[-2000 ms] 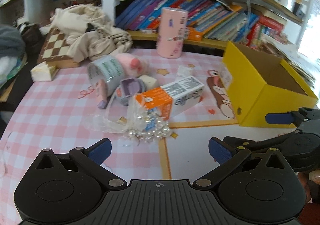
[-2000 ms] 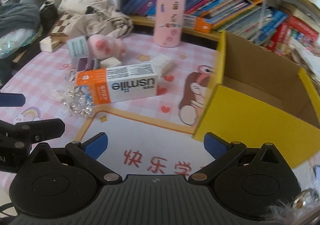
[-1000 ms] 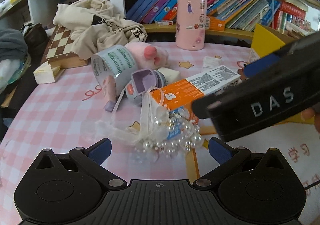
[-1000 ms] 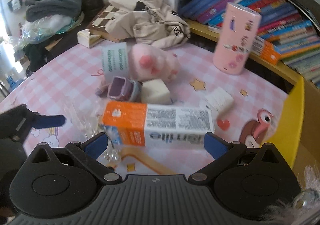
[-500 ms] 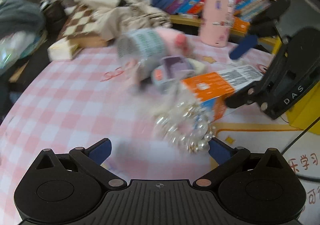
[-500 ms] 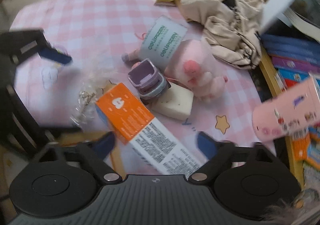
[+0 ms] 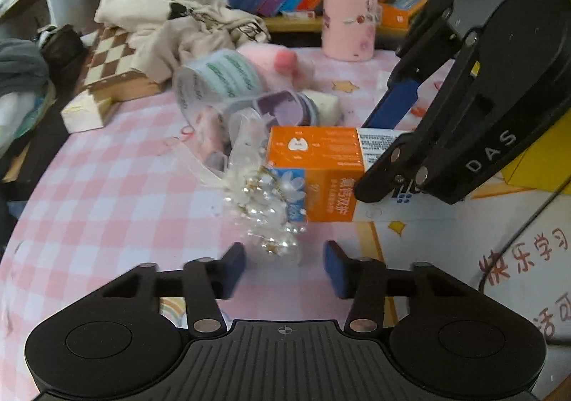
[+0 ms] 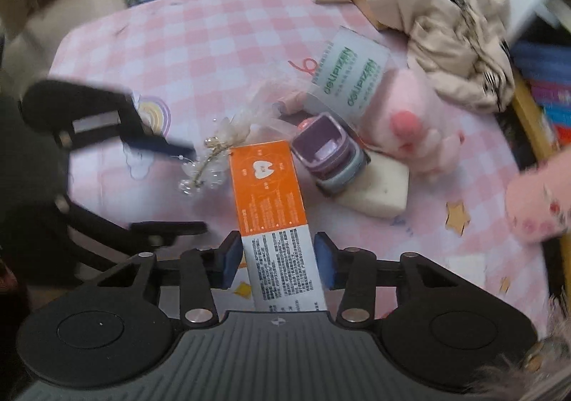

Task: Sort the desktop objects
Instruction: 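Close the right tool on the usmile box while the left tool grasps the pearl ornament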

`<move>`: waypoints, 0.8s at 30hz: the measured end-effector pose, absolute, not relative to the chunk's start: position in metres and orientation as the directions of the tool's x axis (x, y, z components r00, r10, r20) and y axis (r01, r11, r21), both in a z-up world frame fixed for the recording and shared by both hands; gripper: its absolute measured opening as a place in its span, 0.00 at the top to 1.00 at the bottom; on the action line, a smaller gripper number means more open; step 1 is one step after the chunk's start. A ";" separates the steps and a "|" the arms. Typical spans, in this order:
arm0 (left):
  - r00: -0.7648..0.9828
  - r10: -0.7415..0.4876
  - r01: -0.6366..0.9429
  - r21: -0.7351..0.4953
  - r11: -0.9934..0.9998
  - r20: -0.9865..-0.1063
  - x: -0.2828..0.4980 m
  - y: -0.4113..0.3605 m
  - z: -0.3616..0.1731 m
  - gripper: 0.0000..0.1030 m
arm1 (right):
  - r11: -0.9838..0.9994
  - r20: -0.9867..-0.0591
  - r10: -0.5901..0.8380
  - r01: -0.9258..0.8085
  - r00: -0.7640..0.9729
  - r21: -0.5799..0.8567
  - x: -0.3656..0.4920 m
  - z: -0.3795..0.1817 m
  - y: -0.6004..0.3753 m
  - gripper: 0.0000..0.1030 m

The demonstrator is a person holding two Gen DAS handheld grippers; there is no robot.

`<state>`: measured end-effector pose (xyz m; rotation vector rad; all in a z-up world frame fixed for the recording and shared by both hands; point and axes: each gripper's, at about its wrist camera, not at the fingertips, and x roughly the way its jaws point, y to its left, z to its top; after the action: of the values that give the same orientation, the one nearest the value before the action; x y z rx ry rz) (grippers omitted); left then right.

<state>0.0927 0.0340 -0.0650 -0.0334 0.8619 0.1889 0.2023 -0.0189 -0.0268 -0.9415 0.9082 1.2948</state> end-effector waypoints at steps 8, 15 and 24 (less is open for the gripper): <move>0.657 0.192 -0.194 0.082 0.977 -0.729 0.097 0.042 -0.059 0.63 | 0.151 -0.941 0.330 -0.988 0.076 -0.027 0.179 -0.023 -0.038 0.64; 0.664 0.170 -0.149 0.094 0.984 -0.728 0.103 0.041 -0.065 0.75 | 0.239 -0.941 0.320 -0.971 0.106 -0.028 0.173 -0.029 -0.048 0.63; 0.675 0.056 -0.125 -0.039 0.991 -0.735 0.083 0.057 -0.063 0.75 | 0.290 -0.950 0.299 -0.957 0.094 -0.004 0.182 -0.052 -0.040 0.62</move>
<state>0.0828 0.0572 -0.0633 -0.0883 0.8234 0.1017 0.1820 -0.0404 -0.0517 -0.7954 1.0668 1.0941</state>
